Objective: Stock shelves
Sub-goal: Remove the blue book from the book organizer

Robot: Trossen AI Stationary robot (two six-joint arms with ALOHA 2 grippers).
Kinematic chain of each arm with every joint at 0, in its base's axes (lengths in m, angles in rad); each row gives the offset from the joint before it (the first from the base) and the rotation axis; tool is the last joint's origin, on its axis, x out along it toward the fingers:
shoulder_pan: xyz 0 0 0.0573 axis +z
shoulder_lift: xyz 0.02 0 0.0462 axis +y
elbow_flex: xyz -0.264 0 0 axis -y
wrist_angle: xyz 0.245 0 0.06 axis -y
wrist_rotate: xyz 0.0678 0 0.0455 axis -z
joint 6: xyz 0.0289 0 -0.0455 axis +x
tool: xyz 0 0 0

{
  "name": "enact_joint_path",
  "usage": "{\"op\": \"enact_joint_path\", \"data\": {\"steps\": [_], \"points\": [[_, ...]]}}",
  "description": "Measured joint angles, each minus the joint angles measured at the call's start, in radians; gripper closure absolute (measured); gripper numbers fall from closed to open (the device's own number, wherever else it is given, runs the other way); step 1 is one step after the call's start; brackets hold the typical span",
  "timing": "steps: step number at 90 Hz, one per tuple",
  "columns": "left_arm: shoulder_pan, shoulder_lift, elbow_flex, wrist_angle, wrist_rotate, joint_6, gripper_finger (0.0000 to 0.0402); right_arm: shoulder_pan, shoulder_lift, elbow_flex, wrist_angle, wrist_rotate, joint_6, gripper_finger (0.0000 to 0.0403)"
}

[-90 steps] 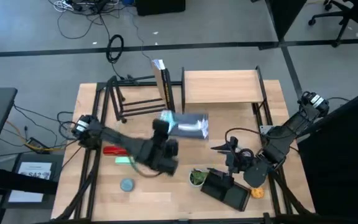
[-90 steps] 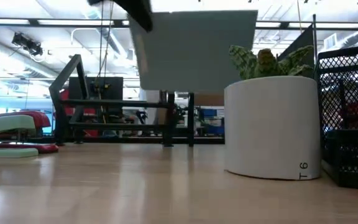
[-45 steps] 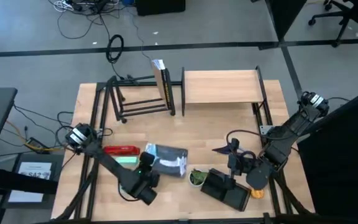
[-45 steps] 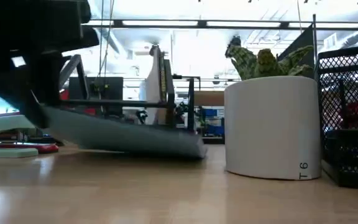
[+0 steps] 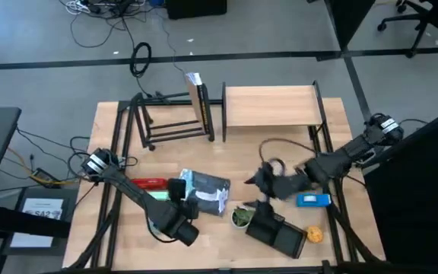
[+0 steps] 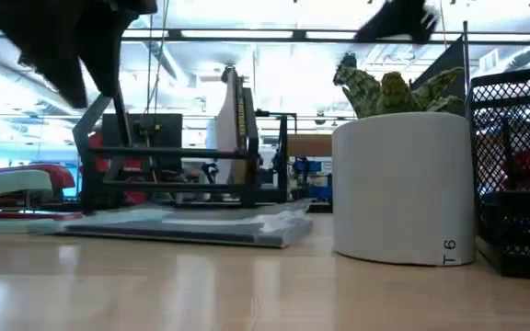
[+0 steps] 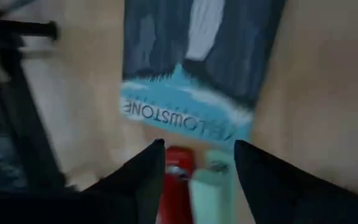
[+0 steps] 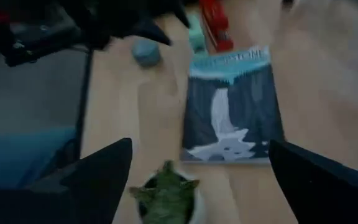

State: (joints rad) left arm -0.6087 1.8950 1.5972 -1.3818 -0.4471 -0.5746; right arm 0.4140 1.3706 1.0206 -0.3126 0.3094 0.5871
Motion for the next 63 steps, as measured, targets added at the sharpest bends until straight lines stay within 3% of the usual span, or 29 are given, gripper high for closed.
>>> {"op": "enact_joint_path", "data": {"steps": [18, 34, 49, 63], "points": [[0.036, 0.000, -0.038, 0.165, 0.025, -0.018, 0.0269, -0.219, 0.165, 0.019, -0.009, -0.156, -0.065, 0.0056], [0.085, 0.001, -0.164, 0.233, 0.077, -0.068, 0.0302, -0.341, 0.355, 0.105, -0.090, -0.174, -0.123, 0.0067], [0.124, 0.001, -0.289, 0.349, 0.113, -0.083, 0.0334, -0.393, 0.525, 0.185, -0.191, -0.175, -0.158, 0.0123], [0.168, -0.003, -0.397, 0.511, 0.098, 0.020, 0.0358, -0.374, 0.592, 0.229, -0.211, -0.241, -0.213, 0.0200]]}}
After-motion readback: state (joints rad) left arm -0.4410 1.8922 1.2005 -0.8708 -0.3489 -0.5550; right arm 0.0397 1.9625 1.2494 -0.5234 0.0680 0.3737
